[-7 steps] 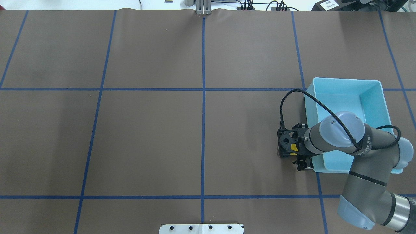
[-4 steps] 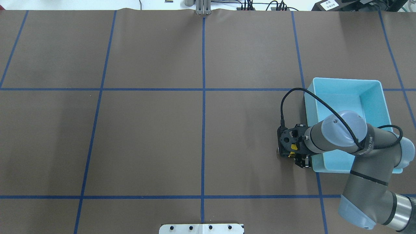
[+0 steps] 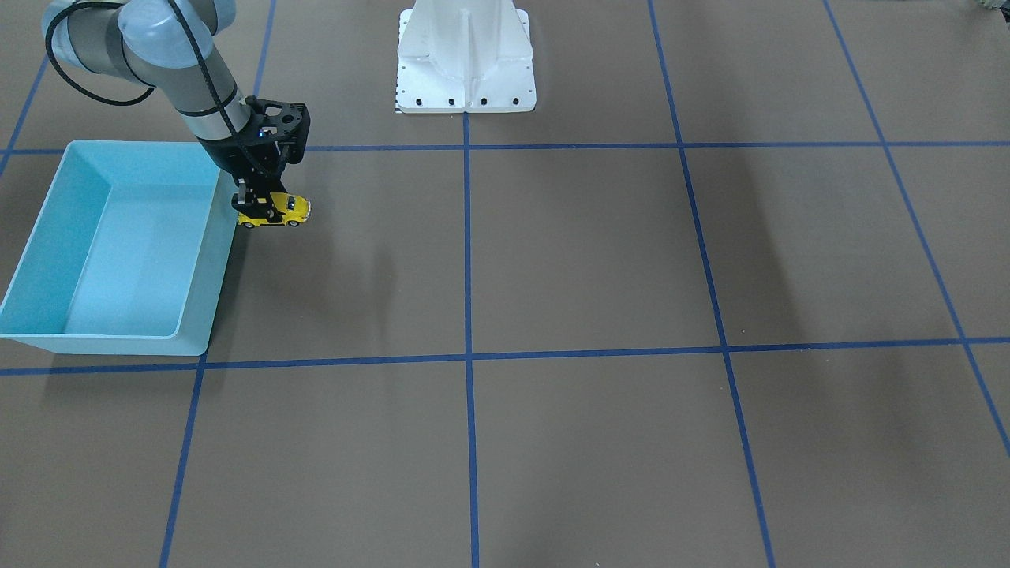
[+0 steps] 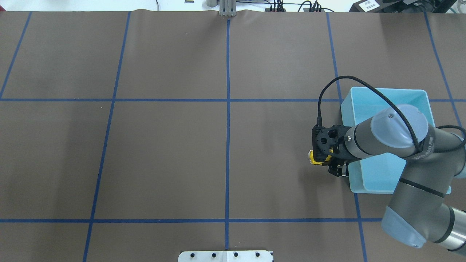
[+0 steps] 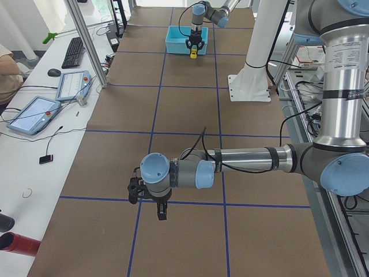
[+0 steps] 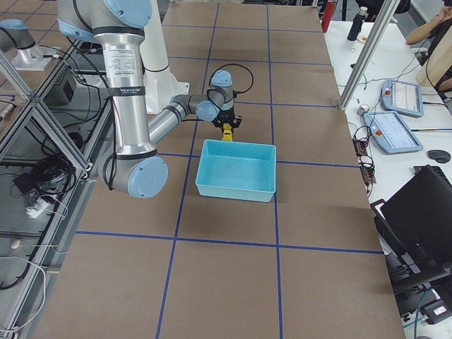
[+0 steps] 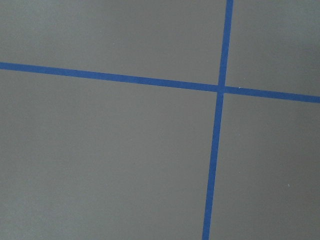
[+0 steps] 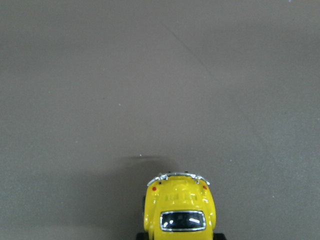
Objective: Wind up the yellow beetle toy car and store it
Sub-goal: 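Lift the car with the right gripper and carry it over the bin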
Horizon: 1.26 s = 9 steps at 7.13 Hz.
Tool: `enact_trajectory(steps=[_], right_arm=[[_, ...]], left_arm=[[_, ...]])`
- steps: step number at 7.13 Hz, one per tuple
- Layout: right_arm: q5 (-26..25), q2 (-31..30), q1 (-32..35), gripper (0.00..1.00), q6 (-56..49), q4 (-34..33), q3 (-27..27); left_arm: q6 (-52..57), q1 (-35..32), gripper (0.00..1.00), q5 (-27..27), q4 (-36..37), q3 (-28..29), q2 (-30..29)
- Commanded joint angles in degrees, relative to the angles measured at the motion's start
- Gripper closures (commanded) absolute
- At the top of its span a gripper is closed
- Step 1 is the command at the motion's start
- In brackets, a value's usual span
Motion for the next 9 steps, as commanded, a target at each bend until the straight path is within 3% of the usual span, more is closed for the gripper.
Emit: enact_trajectory(steps=[1, 2, 4, 6, 7, 9], right_arm=[[5.8, 7.4, 5.8, 1.0, -0.5, -8.5, 1.7], [7.7, 9.4, 7.8, 1.0, -2.3, -12.1, 1.9], [11.4, 8.8, 15.6, 1.0, -17.5, -17.7, 1.7], [16.4, 3.6, 23.5, 1.0, -29.8, -17.7, 1.0], [16.2, -1.9, 24.3, 1.0, -34.4, -16.9, 1.8], [15.7, -8.8, 23.8, 1.0, -34.3, -6.2, -0.9]], left_arm=[[0.0, 0.0, 0.0, 0.0, 0.0, 0.0, 0.0], [0.0, 0.0, 0.0, 0.0, 0.0, 0.0, 0.0], [0.0, 0.0, 0.0, 0.0, 0.0, 0.0, 0.0], [0.0, 0.0, 0.0, 0.0, 0.0, 0.0, 0.0], [0.0, 0.0, 0.0, 0.0, 0.0, 0.0, 0.0], [0.1, 0.0, 0.0, 0.0, 0.0, 0.0, 0.0]])
